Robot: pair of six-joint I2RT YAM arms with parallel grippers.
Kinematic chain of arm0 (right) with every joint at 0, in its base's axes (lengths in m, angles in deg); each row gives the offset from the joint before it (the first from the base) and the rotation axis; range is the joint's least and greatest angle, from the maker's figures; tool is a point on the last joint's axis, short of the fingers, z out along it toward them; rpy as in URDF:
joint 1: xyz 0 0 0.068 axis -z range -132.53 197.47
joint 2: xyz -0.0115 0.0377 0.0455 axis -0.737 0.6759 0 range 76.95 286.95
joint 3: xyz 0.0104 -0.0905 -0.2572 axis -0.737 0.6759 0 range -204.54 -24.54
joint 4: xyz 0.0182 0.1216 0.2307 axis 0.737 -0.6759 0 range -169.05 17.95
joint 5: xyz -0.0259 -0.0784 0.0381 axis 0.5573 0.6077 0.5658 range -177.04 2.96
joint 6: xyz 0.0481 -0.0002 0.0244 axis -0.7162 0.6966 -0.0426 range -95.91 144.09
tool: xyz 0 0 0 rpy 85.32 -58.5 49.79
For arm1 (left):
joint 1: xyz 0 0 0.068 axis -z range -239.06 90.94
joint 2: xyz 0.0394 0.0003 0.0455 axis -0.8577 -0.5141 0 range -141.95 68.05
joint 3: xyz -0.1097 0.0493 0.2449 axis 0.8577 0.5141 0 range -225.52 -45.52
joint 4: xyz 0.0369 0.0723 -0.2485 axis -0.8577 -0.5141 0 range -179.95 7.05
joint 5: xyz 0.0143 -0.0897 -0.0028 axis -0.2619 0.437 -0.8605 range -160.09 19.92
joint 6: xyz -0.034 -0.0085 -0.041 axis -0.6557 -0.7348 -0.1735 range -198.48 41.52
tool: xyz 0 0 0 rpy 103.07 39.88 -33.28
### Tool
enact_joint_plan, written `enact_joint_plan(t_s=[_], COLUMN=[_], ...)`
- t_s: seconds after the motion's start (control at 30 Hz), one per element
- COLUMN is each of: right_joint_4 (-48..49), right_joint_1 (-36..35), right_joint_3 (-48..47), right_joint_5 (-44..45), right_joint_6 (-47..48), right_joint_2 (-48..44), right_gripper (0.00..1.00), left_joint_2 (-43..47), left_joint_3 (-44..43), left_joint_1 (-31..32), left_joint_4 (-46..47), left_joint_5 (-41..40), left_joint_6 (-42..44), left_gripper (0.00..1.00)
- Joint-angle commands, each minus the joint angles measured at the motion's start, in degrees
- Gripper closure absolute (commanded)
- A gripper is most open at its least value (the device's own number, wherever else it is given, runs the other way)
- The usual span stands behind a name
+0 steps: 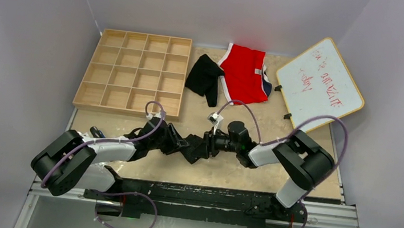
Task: Roll the underwear
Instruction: Roll the underwear to the center of the board.
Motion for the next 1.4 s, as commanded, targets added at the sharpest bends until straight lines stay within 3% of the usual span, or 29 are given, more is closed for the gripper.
enact_joint_plan(t_s=[0.0,0.07,0.17,0.43,0.7,0.83,0.93,1.03,1.13,1.23,1.37], right_joint_4=[-27.2,-36.7,-43.5,-46.2,-44.5,-48.0,-48.4,-43.4,-33.6,-21.2,-6.8], right_joint_1=[-0.6,-2.6,-6.5,-22.5,-27.6,-28.9,-29.0,-28.0,-23.6,-17.8,-12.3], right_joint_3=[-5.5,-8.2,-11.1,-16.5,-20.6,-21.4,-19.2,-15.3,-10.9,-6.6,-3.2], right_joint_5=[7.1,12.7,22.0,45.3,50.2,53.9,52.0,44.6,31.3,17.4,6.5], right_joint_6=[15.4,20.9,25.8,29.5,31.0,31.1,28.8,26.6,22.1,15.9,6.6], right_joint_2=[-10.6,-14.6,-18.5,-15.8,-8.2,-5.2,-5.3,-7.2,-8.3,-6.9,-2.5], right_gripper=[0.46,0.45,0.44,0.44,0.46,0.58,0.79,0.90,0.92,0.92,0.91], left_joint_2=[0.0,0.8,1.5,1.2,1.3,2.2,3.8,5.9,8.8,13.4,19.5], left_joint_3=[-0.9,-1.5,-2.0,-3.8,-4.1,-4.1,-3.6,-3.1,-1.9,1.5,7.4], left_joint_1=[0.6,0.6,0.7,0.7,0.7,0.7,0.7,0.6,0.6,0.6,0.6], left_joint_4=[-11.2,-12.3,-13.1,-16.1,-17.5,-18.4,-18.9,-19.6,-19.6,-17.1,-10.6], left_joint_5=[-3.9,-3.8,-3.4,-2.9,-2.6,-2.9,-3.1,-3.6,-3.9,-4.2,-3.8], left_joint_6=[3.3,2.7,2.0,1.0,0.8,0.6,0.0,-0.2,-1.1,-3.0,-5.6], left_gripper=[0.73,0.73,0.73,0.74,0.74,0.73,0.68,0.56,0.42,0.35,0.31])
